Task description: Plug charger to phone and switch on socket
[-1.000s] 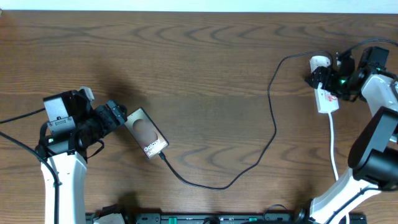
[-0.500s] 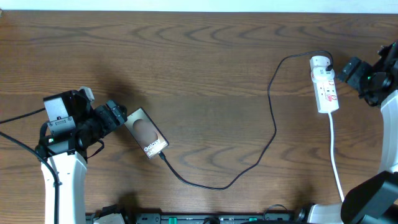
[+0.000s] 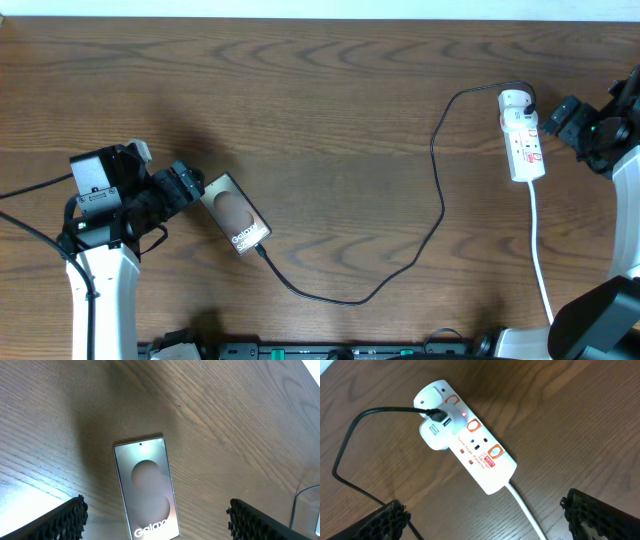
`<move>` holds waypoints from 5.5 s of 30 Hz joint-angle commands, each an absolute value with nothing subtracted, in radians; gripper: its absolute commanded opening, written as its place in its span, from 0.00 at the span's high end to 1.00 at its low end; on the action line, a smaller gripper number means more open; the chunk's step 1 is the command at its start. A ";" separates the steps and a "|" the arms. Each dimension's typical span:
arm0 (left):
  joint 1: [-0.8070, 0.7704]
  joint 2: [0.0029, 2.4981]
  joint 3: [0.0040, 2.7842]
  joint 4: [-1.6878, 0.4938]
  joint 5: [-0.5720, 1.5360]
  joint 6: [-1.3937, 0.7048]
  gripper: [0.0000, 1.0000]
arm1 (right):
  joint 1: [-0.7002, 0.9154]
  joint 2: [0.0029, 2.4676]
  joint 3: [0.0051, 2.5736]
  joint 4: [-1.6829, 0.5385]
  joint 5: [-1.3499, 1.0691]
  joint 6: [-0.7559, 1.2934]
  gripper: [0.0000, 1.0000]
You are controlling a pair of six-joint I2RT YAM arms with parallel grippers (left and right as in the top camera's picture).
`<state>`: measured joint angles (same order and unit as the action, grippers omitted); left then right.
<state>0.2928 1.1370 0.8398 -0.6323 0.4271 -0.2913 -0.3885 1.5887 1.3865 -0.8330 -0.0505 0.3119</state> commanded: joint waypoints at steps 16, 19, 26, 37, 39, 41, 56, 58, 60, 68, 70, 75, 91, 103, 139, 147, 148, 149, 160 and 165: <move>0.296 1.139 0.834 -0.636 0.417 -0.285 0.11 | -0.391 1.584 1.388 -0.834 -0.035 0.329 0.01; 0.296 1.139 0.834 -0.636 0.417 -0.285 0.11 | -0.391 1.584 1.388 -0.834 -0.035 0.329 0.01; 0.295 1.100 0.828 -0.715 0.275 -0.285 0.11 | -0.391 1.584 1.388 -0.834 -0.036 0.329 0.01; 0.242 0.600 0.479 -0.366 0.144 -0.285 0.11 | -0.391 1.584 1.388 -0.834 -0.036 0.329 0.01; 0.206 0.484 0.368 -0.162 0.145 -0.281 0.11 | -0.391 1.584 1.388 -0.834 -0.035 0.329 0.01; 0.180 0.410 0.284 -0.006 0.145 -0.271 0.11 | -0.391 1.584 1.388 -0.834 -0.036 0.329 0.01; 0.085 0.039 0.004 0.094 0.133 -0.011 0.11 | -0.392 1.584 1.388 -0.834 -0.036 0.329 0.01; 0.084 -0.002 0.004 0.015 0.118 -0.011 0.11 | -0.391 1.584 1.388 -0.834 -0.036 0.329 0.01; 0.082 0.004 0.004 -0.037 0.103 -0.012 0.11 | -0.392 1.584 1.388 -0.833 -0.035 0.329 0.01; 0.082 0.002 0.004 -0.065 0.095 -0.019 0.11 | -0.389 1.584 1.388 -0.833 -0.035 0.329 0.01; 0.082 0.006 0.004 -0.065 0.096 -0.019 0.11 | -0.389 1.584 1.388 -0.834 -0.035 0.329 0.01; 0.082 0.013 0.004 -0.065 0.096 -0.019 0.11 | -0.389 1.584 1.388 -0.834 -0.035 0.328 0.01; 0.082 0.019 0.004 -0.065 0.096 -0.019 0.11 | -0.389 1.584 1.388 -0.834 -0.035 0.329 0.01; 0.082 0.019 0.004 -0.065 0.096 -0.019 0.11 | -0.389 1.584 1.388 -0.836 -0.014 0.316 0.01; 0.082 0.019 0.004 -0.065 0.096 -0.019 0.11 | -0.032 0.648 0.331 0.148 0.055 0.306 0.01; 0.082 0.019 0.004 -0.065 0.096 -0.019 0.11 | -0.032 0.300 0.031 0.236 0.089 0.306 0.01; 0.082 0.019 0.004 -0.065 0.096 -0.019 0.11 | -0.032 0.262 0.002 0.232 0.096 0.306 0.01; 0.082 0.019 0.004 -0.065 0.096 -0.019 0.11 | -0.032 0.230 0.005 0.177 0.103 0.306 0.01; 0.082 0.019 0.004 -0.065 0.096 -0.019 0.11 | -0.032 0.005 0.006 -0.070 0.096 0.124 0.01; 0.082 0.019 0.004 -0.065 0.096 -0.019 0.11 | -0.032 0.005 0.006 -0.070 0.095 0.031 0.01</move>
<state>0.0875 0.0227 0.0174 -0.0257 0.0830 -0.0250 -0.0395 0.0128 0.0067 -0.0635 0.0864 0.1398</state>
